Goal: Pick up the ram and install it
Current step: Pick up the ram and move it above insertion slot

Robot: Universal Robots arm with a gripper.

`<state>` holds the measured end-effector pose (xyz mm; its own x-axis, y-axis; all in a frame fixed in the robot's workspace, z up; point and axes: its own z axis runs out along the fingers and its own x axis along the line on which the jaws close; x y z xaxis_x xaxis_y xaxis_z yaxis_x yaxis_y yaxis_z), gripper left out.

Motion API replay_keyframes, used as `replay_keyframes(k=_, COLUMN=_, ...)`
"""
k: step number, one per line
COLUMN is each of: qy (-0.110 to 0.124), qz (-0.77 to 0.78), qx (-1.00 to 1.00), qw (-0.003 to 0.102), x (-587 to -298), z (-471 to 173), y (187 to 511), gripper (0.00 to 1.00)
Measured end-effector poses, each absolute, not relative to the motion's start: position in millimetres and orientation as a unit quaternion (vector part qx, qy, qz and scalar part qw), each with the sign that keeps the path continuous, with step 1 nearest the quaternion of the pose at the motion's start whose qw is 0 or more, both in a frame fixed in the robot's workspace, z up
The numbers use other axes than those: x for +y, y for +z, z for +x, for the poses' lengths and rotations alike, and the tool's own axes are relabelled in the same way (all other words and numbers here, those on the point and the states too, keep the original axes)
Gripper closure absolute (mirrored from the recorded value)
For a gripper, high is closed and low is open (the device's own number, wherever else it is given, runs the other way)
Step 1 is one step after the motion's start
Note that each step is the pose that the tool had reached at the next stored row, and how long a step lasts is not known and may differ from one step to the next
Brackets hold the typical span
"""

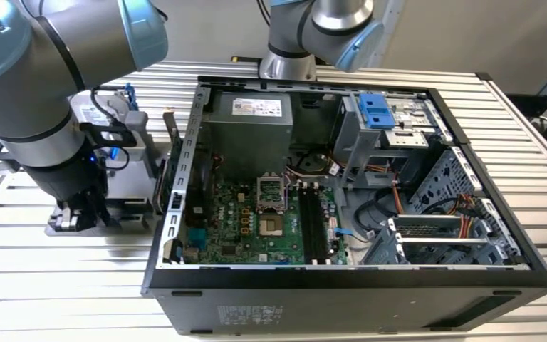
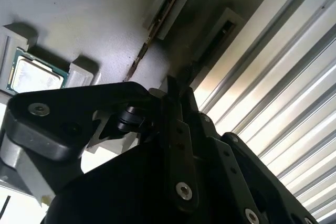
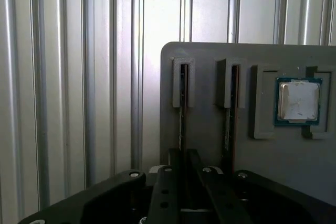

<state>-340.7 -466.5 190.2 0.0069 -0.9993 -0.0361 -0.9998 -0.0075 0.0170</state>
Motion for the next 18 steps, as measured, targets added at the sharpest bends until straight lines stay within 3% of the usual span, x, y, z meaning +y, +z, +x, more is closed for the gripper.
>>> replay_keyframes(k=7, qy=0.020, qz=-0.709, qx=0.705, qw=0.008, x=-466.6, z=-340.6, y=191.9, gripper=1.00)
replay_keyframes(k=18, qy=0.020, qz=-0.707, qx=0.706, qw=0.008, x=-466.6, z=-340.7, y=241.4, gripper=1.00)
